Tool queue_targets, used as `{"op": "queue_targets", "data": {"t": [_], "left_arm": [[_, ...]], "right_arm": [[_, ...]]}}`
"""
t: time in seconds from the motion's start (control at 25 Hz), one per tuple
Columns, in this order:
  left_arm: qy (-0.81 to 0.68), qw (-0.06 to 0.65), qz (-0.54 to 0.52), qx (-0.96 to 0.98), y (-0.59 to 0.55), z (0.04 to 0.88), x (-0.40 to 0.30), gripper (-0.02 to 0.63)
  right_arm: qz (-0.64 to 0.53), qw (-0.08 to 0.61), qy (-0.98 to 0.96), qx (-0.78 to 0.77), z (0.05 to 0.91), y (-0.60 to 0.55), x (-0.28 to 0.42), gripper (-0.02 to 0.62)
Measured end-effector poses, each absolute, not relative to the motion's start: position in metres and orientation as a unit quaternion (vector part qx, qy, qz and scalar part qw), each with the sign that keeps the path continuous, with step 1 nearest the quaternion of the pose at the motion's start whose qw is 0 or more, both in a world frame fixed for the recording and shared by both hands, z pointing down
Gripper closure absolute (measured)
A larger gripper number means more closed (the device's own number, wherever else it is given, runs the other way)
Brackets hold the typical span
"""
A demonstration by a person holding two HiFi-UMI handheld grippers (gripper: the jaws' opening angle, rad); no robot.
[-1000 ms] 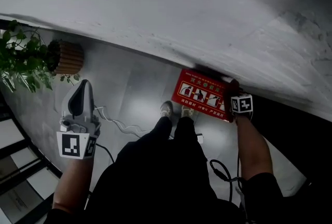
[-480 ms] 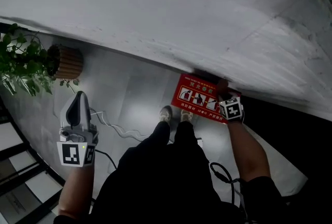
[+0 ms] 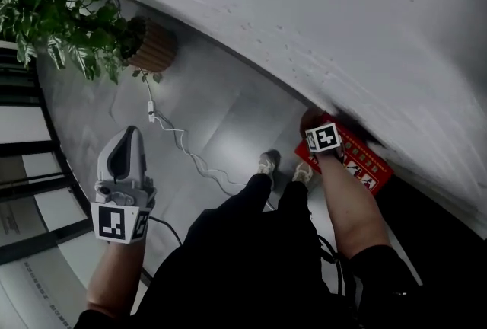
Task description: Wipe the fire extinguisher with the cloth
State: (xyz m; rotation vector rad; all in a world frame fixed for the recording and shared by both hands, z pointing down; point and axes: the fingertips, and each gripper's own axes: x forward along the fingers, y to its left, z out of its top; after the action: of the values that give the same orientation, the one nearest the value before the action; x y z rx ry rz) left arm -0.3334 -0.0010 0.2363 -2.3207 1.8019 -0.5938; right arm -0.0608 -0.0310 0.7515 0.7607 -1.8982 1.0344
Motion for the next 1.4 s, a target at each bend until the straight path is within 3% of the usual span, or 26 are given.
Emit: {"op": "queue_targets", "data": {"t": [0.28, 0.68, 0.96, 1.12, 1.28, 1.4], "left_arm": [[0.581, 0.053, -0.196, -0.788, 0.003, 0.258, -0.325, 0.609], [0.464, 0.073, -0.135, -0.872, -0.060, 0.242, -0.213, 0.609], [0.435, 0.061, -0.134, -0.888, -0.068, 0.255, -0.184, 0.609], [0.455, 0.064, -0.140, -0.877, -0.063, 0.255, -0.212, 0.609], [0.499, 0.061, -0.146, -0.852, -0.057, 0.252, -0.255, 0.609], [0.521, 0.072, -0.169, -0.834, -0.042, 0.246, -0.283, 0.609]], "right_arm": [[0.428, 0.393, -0.737, 0.345, 0.757, 0.001, 0.010, 0.534], [0.486, 0.358, -0.622, 0.498, 0.742, 0.119, 0.205, 0.535], [0.500, 0.364, -0.531, 0.579, 0.734, 0.180, 0.291, 0.537], [0.432, 0.322, -0.625, 0.566, 0.704, 0.125, 0.239, 0.538], [0.441, 0.258, -0.716, 0.476, 0.687, 0.047, 0.103, 0.538], [0.437, 0.262, -0.764, 0.397, 0.699, 0.004, 0.000, 0.537]]}}
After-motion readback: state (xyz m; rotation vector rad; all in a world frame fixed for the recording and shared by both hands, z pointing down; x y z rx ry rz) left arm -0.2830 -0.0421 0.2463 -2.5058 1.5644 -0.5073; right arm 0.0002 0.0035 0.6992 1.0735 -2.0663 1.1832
